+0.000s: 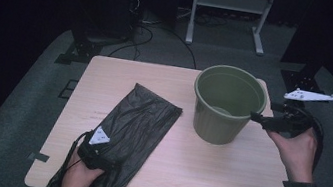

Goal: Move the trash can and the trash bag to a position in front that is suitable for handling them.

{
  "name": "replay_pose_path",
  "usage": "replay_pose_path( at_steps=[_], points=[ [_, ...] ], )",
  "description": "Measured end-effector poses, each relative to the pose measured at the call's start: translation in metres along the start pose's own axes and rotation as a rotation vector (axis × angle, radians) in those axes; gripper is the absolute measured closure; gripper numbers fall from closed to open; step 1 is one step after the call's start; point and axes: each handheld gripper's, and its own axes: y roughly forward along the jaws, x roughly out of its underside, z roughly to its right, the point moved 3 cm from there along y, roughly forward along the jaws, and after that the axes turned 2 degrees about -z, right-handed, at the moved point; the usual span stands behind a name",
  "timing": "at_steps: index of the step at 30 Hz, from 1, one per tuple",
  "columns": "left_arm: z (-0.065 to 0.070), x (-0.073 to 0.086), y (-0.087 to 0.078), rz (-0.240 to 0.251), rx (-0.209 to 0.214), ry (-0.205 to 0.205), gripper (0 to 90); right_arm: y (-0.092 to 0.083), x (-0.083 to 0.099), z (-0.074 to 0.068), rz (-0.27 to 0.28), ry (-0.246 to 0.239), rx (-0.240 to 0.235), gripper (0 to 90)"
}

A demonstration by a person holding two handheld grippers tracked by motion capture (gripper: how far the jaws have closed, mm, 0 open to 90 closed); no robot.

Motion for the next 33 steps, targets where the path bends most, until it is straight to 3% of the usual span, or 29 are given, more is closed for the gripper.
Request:
replay_pose_path(
  at_steps=[9, 19, 29, 32, 33],
  points=[
    [0.000, 0.000, 0.000, 0.004, -0.002, 0.000, 0.8, 0.017, -0.012, 0.016, -0.023, 0.024, 0.025, 12.2],
    [0.000, 0.000, 0.000, 0.004, -0.002, 0.000, 0.8, 0.031, -0.012, 0.020, -0.078, 0.028, 0.023, 12.0],
    [0.000, 0.000, 0.001, 0.005, -0.003, -0.002, 0.8, 0.038, -0.012, 0.023, -0.095, 0.041, 0.017, 10.9],
    [0.000, 0.000, 0.001, 0.005, -0.003, -0.002, 0.8, 0.040, -0.013, 0.022, -0.090, 0.039, 0.010, 10.9],
    [0.000, 0.000, 0.001, 0.006, -0.003, -0.003, 0.8, 0.044, -0.012, 0.021, -0.104, 0.046, -0.022, 12.0]
  ],
)
